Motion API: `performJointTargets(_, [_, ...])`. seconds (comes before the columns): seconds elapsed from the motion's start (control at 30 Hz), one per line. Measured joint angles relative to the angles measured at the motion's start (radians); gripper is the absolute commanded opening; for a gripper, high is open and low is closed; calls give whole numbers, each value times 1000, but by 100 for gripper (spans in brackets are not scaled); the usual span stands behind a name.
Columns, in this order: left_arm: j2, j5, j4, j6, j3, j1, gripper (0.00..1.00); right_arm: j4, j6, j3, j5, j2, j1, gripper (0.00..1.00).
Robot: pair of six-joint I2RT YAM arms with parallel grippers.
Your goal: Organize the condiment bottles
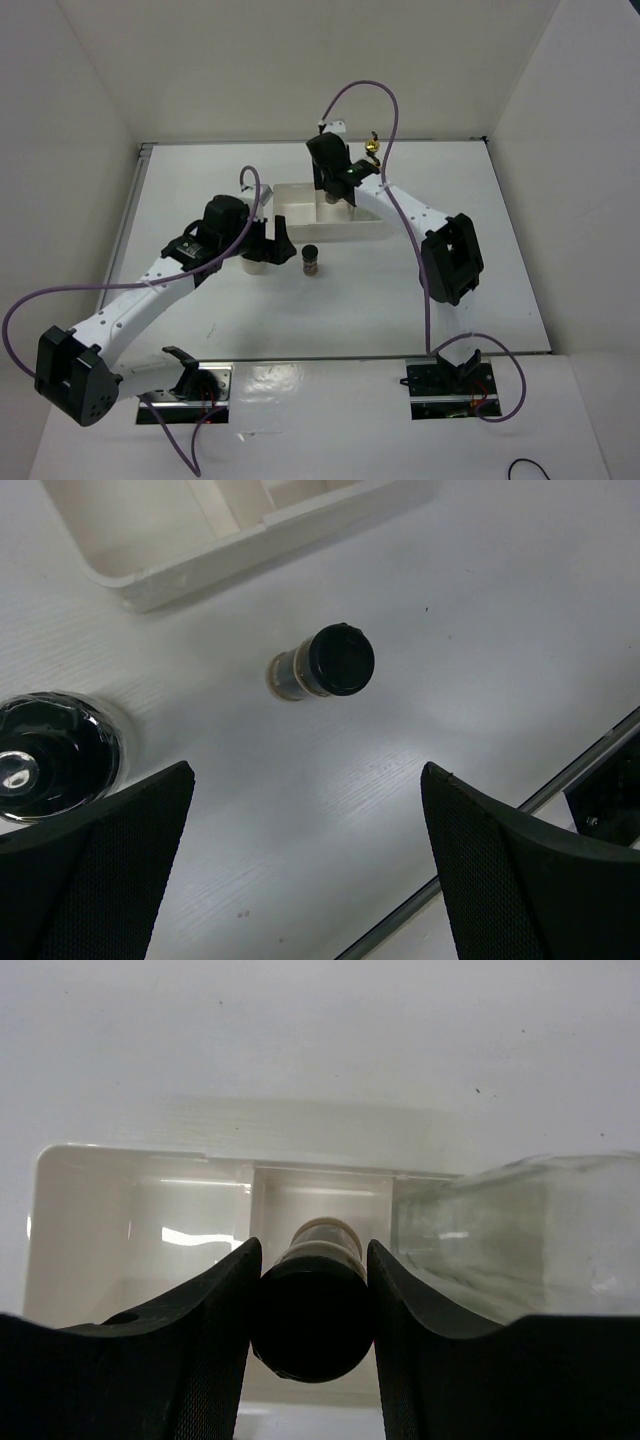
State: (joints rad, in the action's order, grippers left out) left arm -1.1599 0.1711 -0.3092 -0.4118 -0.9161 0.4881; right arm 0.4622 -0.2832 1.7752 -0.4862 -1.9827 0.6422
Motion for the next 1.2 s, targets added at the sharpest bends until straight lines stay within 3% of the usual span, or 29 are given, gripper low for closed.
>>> performJointTargets(0.37, [-74, 7, 26, -13, -2, 24, 100, -7, 12, 78, 62, -99, -18, 12])
performJointTargets(0.87, [-137, -99, 123, -40, -5, 118, 100, -21, 5, 84, 108, -188, -48, 15])
performJointTargets(1.1, [-191, -155, 134, -40, -5, 151, 100, -43, -1, 84, 122, -201, -57, 22])
performJointTargets(1.2, [-194, -171, 148, -40, -5, 156, 100, -46, -10, 84, 131, -212, -60, 35])
